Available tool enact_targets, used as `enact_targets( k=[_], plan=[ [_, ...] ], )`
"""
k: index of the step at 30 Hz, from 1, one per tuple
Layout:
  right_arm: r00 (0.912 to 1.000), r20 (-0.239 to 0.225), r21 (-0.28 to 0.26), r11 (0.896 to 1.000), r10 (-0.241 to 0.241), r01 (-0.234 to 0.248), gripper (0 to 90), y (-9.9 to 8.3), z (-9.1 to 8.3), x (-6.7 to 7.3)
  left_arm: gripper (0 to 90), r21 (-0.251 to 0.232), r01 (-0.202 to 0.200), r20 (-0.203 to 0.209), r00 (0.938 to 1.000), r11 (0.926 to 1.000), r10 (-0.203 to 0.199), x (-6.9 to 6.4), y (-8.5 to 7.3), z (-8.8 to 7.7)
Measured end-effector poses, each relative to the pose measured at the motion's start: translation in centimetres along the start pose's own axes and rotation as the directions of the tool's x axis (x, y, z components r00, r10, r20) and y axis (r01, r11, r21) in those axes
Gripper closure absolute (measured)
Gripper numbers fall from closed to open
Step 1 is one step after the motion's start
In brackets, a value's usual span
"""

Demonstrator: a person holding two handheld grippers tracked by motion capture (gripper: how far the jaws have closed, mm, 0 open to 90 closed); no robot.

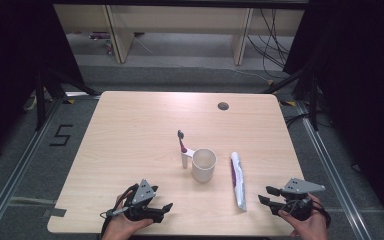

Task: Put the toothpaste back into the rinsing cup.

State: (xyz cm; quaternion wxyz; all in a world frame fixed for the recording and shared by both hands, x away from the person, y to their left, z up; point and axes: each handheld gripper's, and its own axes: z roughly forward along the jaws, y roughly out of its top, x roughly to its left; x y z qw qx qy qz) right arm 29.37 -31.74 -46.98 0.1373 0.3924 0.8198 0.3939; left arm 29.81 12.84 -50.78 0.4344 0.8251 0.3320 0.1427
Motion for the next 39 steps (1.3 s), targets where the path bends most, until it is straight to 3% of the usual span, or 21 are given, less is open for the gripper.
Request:
enact_targets(
  k=[7,8,9,11,13,16,17,18,19,20,23,25,27,29,34,39],
  plan=[
    [0.9976,-0.039,0.013,0.998,-0.057,0.058,72.0,1.5,1.4,0.7,22.9,0.011,0.001,-0.001,1.0000,0.9999,-0.001,0.0,0.0,-0.1],
    [0.9955,-0.042,0.005,0.996,-0.085,0.085,73.2,1.7,1.7,0.7,22.9,-0.003,0.016,-0.003,0.9999,0.9999,-0.016,-0.1,0.0,0.0],
    [0.9946,-0.043,0.010,0.995,-0.094,0.095,74.4,1.9,1.9,0.8,23.0,0.010,-0.001,0.002,1.0000,1.0000,0.001,0.1,0.1,-0.1],
    [0.9938,-0.057,0.020,0.995,-0.096,0.097,77.6,2.2,2.4,1.1,23.0,-0.011,0.021,0.002,0.9998,0.9997,-0.021,-0.1,0.1,0.1],
    [0.9895,-0.066,0.021,0.991,-0.128,0.130,81.1,2.6,3.0,1.4,23.0,0.001,0.009,-0.002,1.0000,1.0000,-0.009,-0.1,0.1,0.0],
    [0.9904,-0.079,0.029,0.993,-0.113,0.116,82.7,2.9,3.3,1.7,23.0,0.010,0.012,0.000,0.9999,0.9999,-0.012,-0.1,0.1,0.0],
    [0.9861,-0.081,0.016,0.989,-0.145,0.147,83.2,3.0,3.6,1.6,23.0,0.011,0.012,0.000,0.9999,0.9999,-0.012,-0.1,0.1,0.0],
    [0.9850,-0.094,0.024,0.989,-0.145,0.148,83.3,3.1,3.8,1.6,23.0,0.011,0.011,0.000,0.9999,0.9999,-0.011,-0.1,0.1,0.0],
    [0.9889,-0.092,0.043,0.992,-0.117,0.121,83.3,3.2,3.9,1.9,23.0,0.011,0.010,-0.001,0.9999,0.9999,-0.010,-0.1,0.1,0.0],
    [0.9859,-0.097,0.036,0.989,-0.136,0.140,83.4,3.3,4.1,1.9,23.0,0.023,-0.004,-0.009,0.9999,0.9997,0.005,-0.1,0.1,0.0],
    [0.9802,-0.104,0.037,0.984,-0.168,0.173,83.8,3.6,4.9,2.0,23.0,0.013,0.007,-0.001,1.0000,0.9999,-0.007,-0.1,0.0,0.1],
    [0.9811,-0.115,0.062,0.985,-0.156,0.163,84.0,3.8,5.2,2.3,23.0,0.022,-0.009,-0.007,0.9999,0.9997,0.009,-0.1,0.0,0.0],
    [0.9760,-0.124,0.064,0.980,-0.179,0.188,84.3,4.0,5.8,2.4,23.0,0.020,-0.010,0.002,1.0000,0.9998,0.010,-0.1,0.0,0.1],
    [0.9772,-0.130,0.081,0.980,-0.168,0.179,84.4,4.1,6.2,2.7,23.0,0.015,-0.002,0.002,1.0000,0.9999,0.002,-0.2,0.0,0.1],
    [0.9704,-0.149,0.095,0.974,-0.190,0.205,84.4,4.4,7.2,3.0,23.0,0.018,-0.001,0.005,1.0000,0.9998,0.001,-0.2,0.0,0.2],
    [0.9699,-0.151,0.113,0.971,-0.192,0.209,84.7,4.4,7.7,3.3,23.0,0.016,-0.008,0.000,1.0000,0.9998,0.008,-0.1,0.0,0.1]
  ],
)
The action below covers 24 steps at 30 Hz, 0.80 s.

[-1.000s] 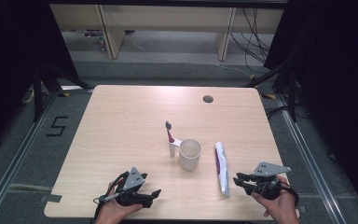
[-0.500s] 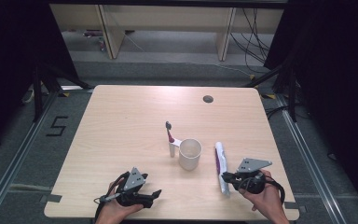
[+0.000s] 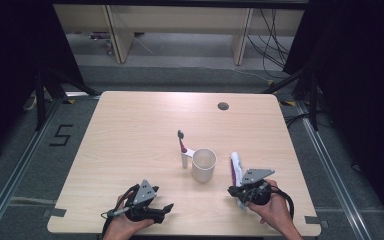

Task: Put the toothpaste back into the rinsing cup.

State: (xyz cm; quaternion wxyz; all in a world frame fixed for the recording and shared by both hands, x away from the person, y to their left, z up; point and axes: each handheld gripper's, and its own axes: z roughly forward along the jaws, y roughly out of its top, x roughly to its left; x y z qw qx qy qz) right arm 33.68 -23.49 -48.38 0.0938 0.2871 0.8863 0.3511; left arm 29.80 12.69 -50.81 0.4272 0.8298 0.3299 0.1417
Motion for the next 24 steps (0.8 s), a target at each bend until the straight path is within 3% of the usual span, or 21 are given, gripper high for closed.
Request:
enact_targets(
  k=[10,14,16,21,24],
  plan=[
    [0.9998,-0.018,0.010,1.000,0.012,-0.012,85.7,-0.4,0.1,0.1,23.0,0.001,-0.002,-0.001,1.0000,1.0000,0.002,-0.1,0.0,0.0],
    [0.9999,-0.012,0.018,1.000,-0.011,0.012,86.2,-0.6,-0.1,0.0,23.0,-0.008,0.002,-0.001,1.0000,1.0000,-0.002,0.0,-0.1,0.1],
    [0.9998,-0.010,0.045,0.999,0.015,-0.015,86.6,-0.8,-0.4,0.1,23.0,0.003,-0.004,-0.003,1.0000,1.0000,0.004,0.0,0.0,0.0],
    [1.0000,0.002,0.035,0.999,0.002,-0.002,87.3,-1.4,-1.0,-0.3,23.0,0.004,-0.005,-0.004,1.0000,1.0000,0.005,-0.1,0.0,0.0],
    [0.9999,0.004,0.067,0.998,0.012,-0.013,87.4,-1.9,-1.6,-0.5,23.0,0.003,-0.005,-0.007,1.0000,1.0000,0.005,-0.1,0.0,0.0]
  ],
)
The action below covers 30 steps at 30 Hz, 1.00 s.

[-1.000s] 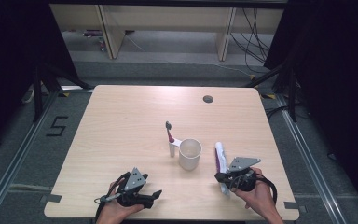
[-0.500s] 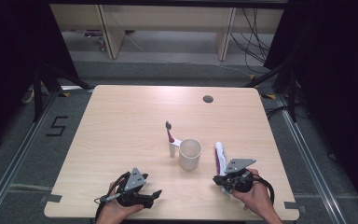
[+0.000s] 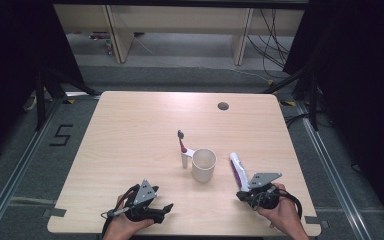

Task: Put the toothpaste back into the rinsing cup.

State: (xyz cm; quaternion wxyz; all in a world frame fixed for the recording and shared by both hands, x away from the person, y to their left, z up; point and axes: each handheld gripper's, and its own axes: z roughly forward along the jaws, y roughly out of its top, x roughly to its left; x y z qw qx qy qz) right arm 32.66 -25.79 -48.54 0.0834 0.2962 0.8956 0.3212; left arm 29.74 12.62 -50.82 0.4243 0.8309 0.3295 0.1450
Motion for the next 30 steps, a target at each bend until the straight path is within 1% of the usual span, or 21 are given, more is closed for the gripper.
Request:
enact_targets(
  k=[1,4,5,6,7,8,9,11,12,14,15,16,17,18,20,21,23,26,27,28,30],
  plan=[
    [0.9999,0.002,0.012,1.000,0.012,-0.012,87.4,-0.2,-0.1,0.0,23.0,0.002,0.001,0.000,1.0000,1.0000,-0.001,0.0,0.0,0.0],
    [0.9998,0.019,-0.004,1.000,-0.006,0.006,87.7,-0.7,-0.3,-0.7,23.0,-0.006,0.007,0.001,1.0000,1.0000,-0.007,-0.1,0.0,0.0],
    [0.9998,0.018,0.002,1.000,0.009,-0.009,87.7,-0.8,-0.4,-0.8,23.0,-0.005,0.006,0.000,1.0000,1.0000,-0.006,-0.1,0.0,0.0],
    [0.9999,0.015,0.012,1.000,-0.003,0.003,87.7,-0.8,-0.6,-1.1,23.0,-0.003,0.005,0.001,1.0000,1.0000,-0.005,-0.1,0.0,0.0],
    [0.9995,0.026,0.016,1.000,0.017,-0.018,87.9,-1.0,-0.9,-1.3,23.0,-0.003,0.004,0.002,1.0000,1.0000,-0.004,-0.1,0.0,0.0],
    [0.9994,0.033,0.001,1.000,0.009,-0.009,87.9,-1.1,-0.8,-1.5,23.0,0.007,-0.007,-0.005,1.0000,0.9999,0.008,0.0,0.0,-0.1],
    [0.9993,0.032,0.000,1.000,0.017,-0.017,88.0,-1.2,-0.9,-1.7,23.0,0.001,-0.003,-0.002,1.0000,1.0000,0.003,-0.1,0.0,0.0],
    [0.9981,0.054,0.002,1.000,0.030,-0.030,88.0,-1.5,-1.2,-2.2,23.1,0.013,-0.015,-0.008,0.9999,0.9998,0.015,0.0,0.0,-0.1],
    [0.9969,0.072,0.001,0.999,0.033,-0.033,88.0,-1.7,-1.5,-2.7,23.1,0.002,-0.004,0.003,1.0000,1.0000,0.004,-0.1,0.0,0.0],
    [0.9955,0.076,0.004,0.998,0.056,-0.056,88.2,-1.8,-1.8,-3.2,23.1,0.001,-0.008,-0.001,1.0000,1.0000,0.008,-0.1,0.0,-0.1],
    [0.9946,0.092,0.012,0.999,0.047,-0.048,88.2,-1.9,-2.0,-3.6,23.1,0.003,-0.007,0.001,1.0000,1.0000,0.007,-0.1,0.0,-0.1],
    [0.9932,0.101,0.014,0.998,0.057,-0.058,88.2,-2.0,-2.1,-3.9,23.1,-0.010,0.002,0.005,1.0000,0.9999,-0.001,-0.1,0.0,0.1],
    [0.9923,0.108,0.003,0.998,0.061,-0.061,88.4,-2.1,-2.1,-4.2,23.1,0.008,-0.001,0.005,1.0000,1.0000,0.001,-0.1,0.1,0.0],
    [0.9918,0.108,0.012,0.997,0.069,-0.070,88.4,-2.2,-2.2,-4.5,23.1,0.018,-0.009,0.006,0.9999,0.9998,0.009,-0.1,0.1,-0.1],
    [0.9878,0.130,0.008,0.996,0.085,-0.087,88.4,-2.3,-2.3,-5.0,23.2,0.020,-0.011,0.007,0.9999,0.9997,0.011,-0.1,0.1,-0.1],
    [0.9883,0.137,0.007,0.998,0.068,-0.069,88.5,-2.3,-2.3,-5.4,23.2,0.011,-0.002,0.007,1.0000,0.9999,0.002,-0.2,0.1,0.0],
    [0.9855,0.143,0.004,0.996,0.092,-0.094,88.6,-2.4,-2.5,-6.0,23.2,0.006,0.000,0.001,1.0000,1.0000,0.000,-0.2,0.0,0.1],
    [0.9791,0.171,0.018,0.993,0.110,-0.115,88.7,-2.3,-2.8,-7.0,23.2,0.023,-0.008,0.011,0.9999,0.9997,0.008,-0.2,0.1,-0.1],
    [0.9737,0.182,0.017,0.990,0.138,-0.143,88.8,-2.3,-2.8,-7.2,23.2,0.019,-0.007,0.010,0.9999,0.9998,0.007,-0.2,0.1,0.0],
    [0.9653,0.186,0.024,0.981,0.183,-0.191,88.9,-2.2,-2.9,-7.3,23.2,0.010,-0.005,0.002,1.0000,0.9999,0.005,-0.2,0.0,0.0],
    [0.9646,0.195,0.015,0.983,0.178,-0.184,89.0,-2.1,-2.9,-8.4,23.2,0.010,-0.006,0.003,1.0000,0.9999,0.005,-0.2,0.0,0.0]
  ],
)
